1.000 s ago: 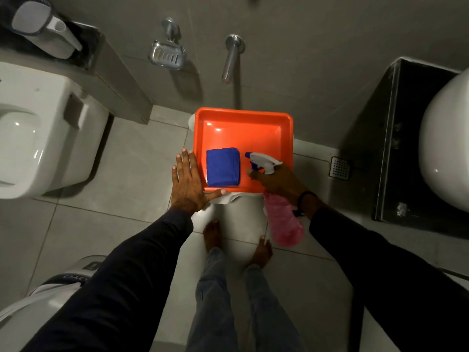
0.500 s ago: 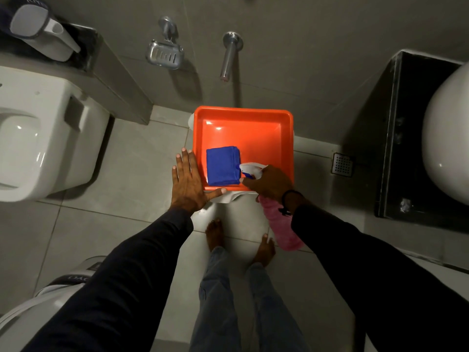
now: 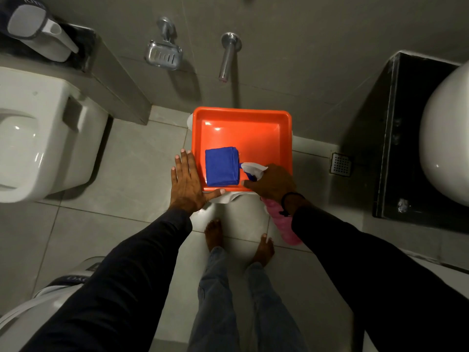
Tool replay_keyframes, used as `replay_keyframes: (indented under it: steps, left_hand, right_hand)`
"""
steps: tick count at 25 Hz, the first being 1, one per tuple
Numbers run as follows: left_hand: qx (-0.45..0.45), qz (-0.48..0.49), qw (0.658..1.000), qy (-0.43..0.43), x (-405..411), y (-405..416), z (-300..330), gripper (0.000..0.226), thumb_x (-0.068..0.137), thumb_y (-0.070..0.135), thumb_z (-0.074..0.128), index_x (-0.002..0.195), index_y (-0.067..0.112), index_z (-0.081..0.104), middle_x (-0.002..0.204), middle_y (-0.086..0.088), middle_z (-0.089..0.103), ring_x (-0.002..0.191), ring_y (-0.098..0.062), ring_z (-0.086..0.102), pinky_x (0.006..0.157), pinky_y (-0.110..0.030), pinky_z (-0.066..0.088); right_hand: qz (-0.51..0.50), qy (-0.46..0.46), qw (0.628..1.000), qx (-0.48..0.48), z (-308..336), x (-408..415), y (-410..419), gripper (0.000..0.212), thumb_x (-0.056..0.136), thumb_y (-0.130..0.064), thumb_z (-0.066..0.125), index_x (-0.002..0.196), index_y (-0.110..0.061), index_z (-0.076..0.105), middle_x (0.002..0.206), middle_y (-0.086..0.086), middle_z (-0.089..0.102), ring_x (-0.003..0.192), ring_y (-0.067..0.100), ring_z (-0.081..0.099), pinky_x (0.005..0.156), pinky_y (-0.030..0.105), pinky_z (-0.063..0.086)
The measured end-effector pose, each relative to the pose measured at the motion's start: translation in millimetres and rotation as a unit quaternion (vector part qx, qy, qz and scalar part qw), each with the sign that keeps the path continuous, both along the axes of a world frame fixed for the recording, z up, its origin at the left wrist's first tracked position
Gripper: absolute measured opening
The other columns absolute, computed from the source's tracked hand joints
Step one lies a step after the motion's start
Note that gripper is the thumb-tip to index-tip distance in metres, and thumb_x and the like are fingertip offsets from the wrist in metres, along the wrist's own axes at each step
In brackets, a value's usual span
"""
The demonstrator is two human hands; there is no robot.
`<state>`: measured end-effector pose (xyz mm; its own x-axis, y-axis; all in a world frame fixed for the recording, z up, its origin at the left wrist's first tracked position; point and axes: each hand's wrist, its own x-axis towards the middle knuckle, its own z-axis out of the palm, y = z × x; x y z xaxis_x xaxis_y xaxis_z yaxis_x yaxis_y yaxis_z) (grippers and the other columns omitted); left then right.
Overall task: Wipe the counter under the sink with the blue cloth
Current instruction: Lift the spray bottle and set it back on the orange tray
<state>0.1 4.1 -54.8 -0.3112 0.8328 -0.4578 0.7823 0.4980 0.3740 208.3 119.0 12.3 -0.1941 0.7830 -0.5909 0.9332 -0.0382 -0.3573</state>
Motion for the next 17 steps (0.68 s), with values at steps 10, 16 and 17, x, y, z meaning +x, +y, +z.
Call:
replay_keyframes:
  steps: [10, 16, 17]
  left_hand:
    - [-0.004, 0.001, 1.000, -0.001, 1.3, 0.7, 5.6, 0.145, 0.066, 0.086, 0.063, 0.160, 0.005, -0.012, 0.171, -0.021, -0.009, 0.158, -0.042, -0.006, 0.127, -0.060, 0.006]
    - [0.004, 0.004, 1.000, -0.003, 1.3, 0.1, 7.9, 0.144, 0.066, 0.085, 0.063, 0.160, 0.004, -0.010, 0.171, -0.023, -0.007, 0.158, -0.042, -0.005, 0.128, -0.060, 0.008]
    - [0.005, 0.005, 1.000, -0.002, 1.1, -0.1, 7.2, 0.144, 0.066, 0.085, 0.063, 0.160, 0.004, -0.010, 0.171, -0.023, -0.007, 0.158, -0.042, -0.004, 0.128, -0.060, 0.009]
  right_hand:
    - [0.055, 0.010, 0.998, 0.003, 18.3, 5.2, 16.7, 0.058, 0.081, -0.050, 0.066, 0.135, -0.031, 0.060, 0.130, 0.007, 0.067, 0.118, 0.028, 0.064, 0.101, 0.036, 0.053]
    - [-0.205, 0.226, 0.939, 0.157, 58.5, -18.9, 76.6, 0.029, 0.078, -0.037, 0.073, 0.083, -0.009, 0.071, 0.081, 0.015, 0.075, 0.078, 0.027, 0.074, 0.078, 0.045, 0.060]
    - [-0.209, 0.254, 0.926, 0.184, 61.1, -23.6, 86.1, 0.025, 0.079, -0.032, 0.071, 0.078, -0.008, 0.067, 0.075, 0.014, 0.072, 0.072, 0.023, 0.071, 0.074, 0.043, 0.059]
